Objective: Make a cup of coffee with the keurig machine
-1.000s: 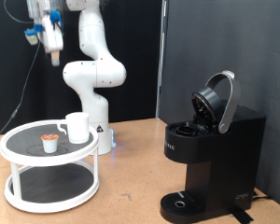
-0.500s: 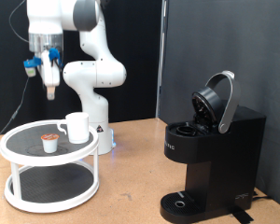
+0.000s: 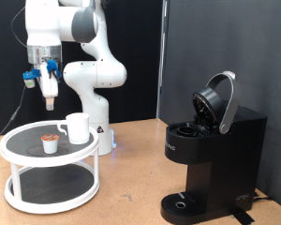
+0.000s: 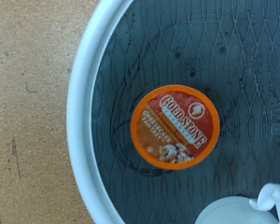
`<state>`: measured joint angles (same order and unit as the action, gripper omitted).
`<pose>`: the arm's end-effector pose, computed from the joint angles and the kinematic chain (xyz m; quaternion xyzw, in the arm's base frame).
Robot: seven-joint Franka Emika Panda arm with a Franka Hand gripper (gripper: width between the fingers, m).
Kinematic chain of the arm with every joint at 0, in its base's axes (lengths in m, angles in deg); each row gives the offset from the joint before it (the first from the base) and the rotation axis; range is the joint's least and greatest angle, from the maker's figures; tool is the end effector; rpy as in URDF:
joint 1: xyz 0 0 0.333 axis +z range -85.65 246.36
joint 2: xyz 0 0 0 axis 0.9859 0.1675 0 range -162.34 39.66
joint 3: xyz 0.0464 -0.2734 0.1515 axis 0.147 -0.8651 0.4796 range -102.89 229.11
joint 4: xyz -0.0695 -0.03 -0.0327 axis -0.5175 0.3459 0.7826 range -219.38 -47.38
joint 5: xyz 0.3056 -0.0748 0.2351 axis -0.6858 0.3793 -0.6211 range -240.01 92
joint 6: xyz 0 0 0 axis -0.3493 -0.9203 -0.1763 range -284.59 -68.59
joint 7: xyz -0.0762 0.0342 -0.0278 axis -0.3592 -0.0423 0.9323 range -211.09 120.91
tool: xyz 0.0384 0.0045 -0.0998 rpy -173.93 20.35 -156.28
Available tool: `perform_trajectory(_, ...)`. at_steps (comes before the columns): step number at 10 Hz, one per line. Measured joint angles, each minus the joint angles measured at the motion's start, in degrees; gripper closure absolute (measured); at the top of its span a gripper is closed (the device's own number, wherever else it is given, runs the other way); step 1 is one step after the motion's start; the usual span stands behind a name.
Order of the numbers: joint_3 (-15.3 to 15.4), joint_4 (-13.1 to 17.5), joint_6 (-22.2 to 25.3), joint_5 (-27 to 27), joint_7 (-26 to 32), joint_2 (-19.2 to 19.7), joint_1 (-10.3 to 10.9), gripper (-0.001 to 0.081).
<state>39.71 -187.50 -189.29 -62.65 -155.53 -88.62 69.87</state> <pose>0.3311 -0.2364 0.4331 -0.3703 0.9288 -0.0063 0.0116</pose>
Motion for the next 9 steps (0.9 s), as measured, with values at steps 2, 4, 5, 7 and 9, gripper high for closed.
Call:
perform_trajectory(2, -0.11, -2.41, -4.43, 1.16, -0.44, 1.25, -0.23, 0.0071)
perform_trajectory(4, -0.1, -5.68, -10.54, 2.6, -1.49, 3.33, -0.3, 0.0071)
perform_trajectory(5, -0.1, -7.26, -13.56, 3.26, -2.18, 4.31, -0.37, 0.0071)
perform_trajectory(7, -0.1, -9.76, -18.29, 4.5, -3.1, 6.03, -0.7, 0.0071)
perform_trajectory(9, -0.1, -11.29, -21.03, 5.08, -3.33, 7.43, -0.97, 0.0071)
